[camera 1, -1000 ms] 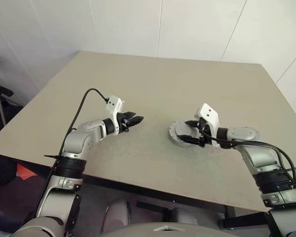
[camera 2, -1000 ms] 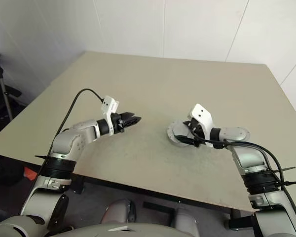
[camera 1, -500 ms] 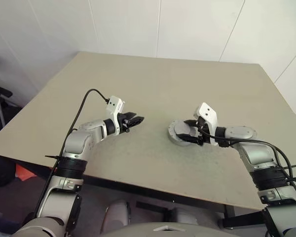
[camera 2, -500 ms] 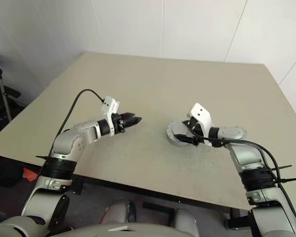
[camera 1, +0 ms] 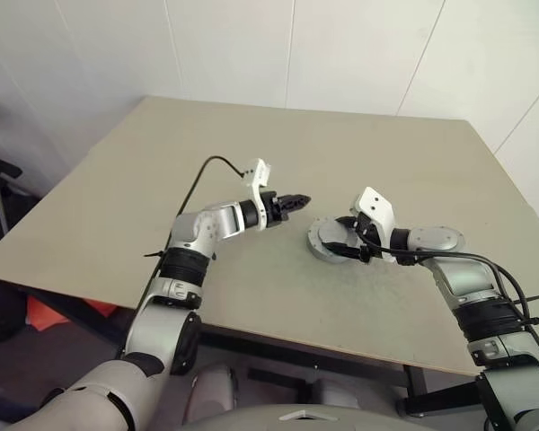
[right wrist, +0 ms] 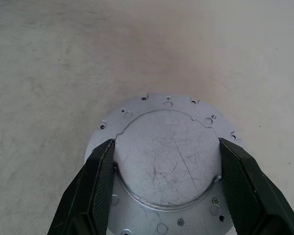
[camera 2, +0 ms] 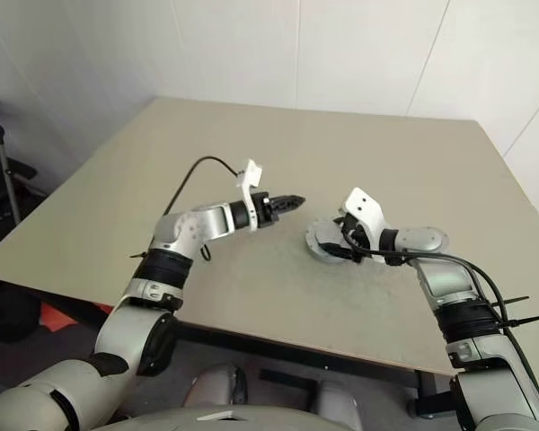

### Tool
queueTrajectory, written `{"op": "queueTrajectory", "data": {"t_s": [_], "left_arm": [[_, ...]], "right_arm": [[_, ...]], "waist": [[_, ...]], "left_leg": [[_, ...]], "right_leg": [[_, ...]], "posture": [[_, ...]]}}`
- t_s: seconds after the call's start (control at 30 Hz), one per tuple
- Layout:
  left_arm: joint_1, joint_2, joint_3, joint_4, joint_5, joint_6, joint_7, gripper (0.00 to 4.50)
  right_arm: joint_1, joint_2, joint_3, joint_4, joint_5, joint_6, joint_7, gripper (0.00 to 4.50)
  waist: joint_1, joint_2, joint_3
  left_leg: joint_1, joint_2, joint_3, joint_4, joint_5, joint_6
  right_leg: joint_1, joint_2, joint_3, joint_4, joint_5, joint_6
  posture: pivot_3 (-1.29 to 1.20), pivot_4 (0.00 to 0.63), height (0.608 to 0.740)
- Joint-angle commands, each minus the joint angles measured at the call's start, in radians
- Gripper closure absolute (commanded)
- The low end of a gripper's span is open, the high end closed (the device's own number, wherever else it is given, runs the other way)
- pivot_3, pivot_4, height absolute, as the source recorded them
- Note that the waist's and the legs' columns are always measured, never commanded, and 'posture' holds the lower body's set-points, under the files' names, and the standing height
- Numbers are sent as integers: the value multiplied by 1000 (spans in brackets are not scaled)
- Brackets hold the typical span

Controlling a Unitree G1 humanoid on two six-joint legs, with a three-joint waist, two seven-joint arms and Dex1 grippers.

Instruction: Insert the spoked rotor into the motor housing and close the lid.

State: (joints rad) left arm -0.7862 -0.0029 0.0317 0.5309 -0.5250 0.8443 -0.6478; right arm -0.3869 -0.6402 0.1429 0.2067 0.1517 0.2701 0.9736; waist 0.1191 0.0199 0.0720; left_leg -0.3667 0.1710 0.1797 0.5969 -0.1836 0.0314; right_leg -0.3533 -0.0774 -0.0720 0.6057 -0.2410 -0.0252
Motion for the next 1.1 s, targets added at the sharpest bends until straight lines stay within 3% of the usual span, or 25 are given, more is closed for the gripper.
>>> {"op": "queueTrajectory", "data": {"t_s": [0.03,0.3,0.6,0.97,1.1], "left_arm": [[-33,-7,0,40,-9,43,-29,4489],[-55,-38,47,94,-36,94,-40,4489],[-149,-71,8,293,109,56,102,4489],[-184,-76,51,312,64,206,0,4489],[-181,-86,61,290,45,266,-26,4489]], "right_arm": [[7,-4,20,7,-44,13,-19,1377],[19,-3,26,-6,-50,14,-31,1377],[-2,5,17,-34,-35,32,-32,1377],[-26,-2,2,-52,-31,83,-33,1377],[-37,0,-4,-47,-19,102,-15,1377]], "waist": [[0,0,0],[-1,0,0],[1,-1,0],[0,-1,1],[2,-1,1]], "left_leg": [[0,0,0,0,0,0],[1,1,0,-2,0,0],[1,1,-1,-2,0,0],[1,1,-1,-3,0,0],[0,1,-1,-4,0,0]], "right_leg": [[0,0,0,0,0,0],[0,0,-2,1,0,0],[0,0,-2,-1,-4,7],[0,0,-2,-2,-1,2],[0,0,-2,-3,-4,7]], "posture": [[0,0,740],[0,0,740],[0,0,740],[0,0,740],[0,0,740]]}}
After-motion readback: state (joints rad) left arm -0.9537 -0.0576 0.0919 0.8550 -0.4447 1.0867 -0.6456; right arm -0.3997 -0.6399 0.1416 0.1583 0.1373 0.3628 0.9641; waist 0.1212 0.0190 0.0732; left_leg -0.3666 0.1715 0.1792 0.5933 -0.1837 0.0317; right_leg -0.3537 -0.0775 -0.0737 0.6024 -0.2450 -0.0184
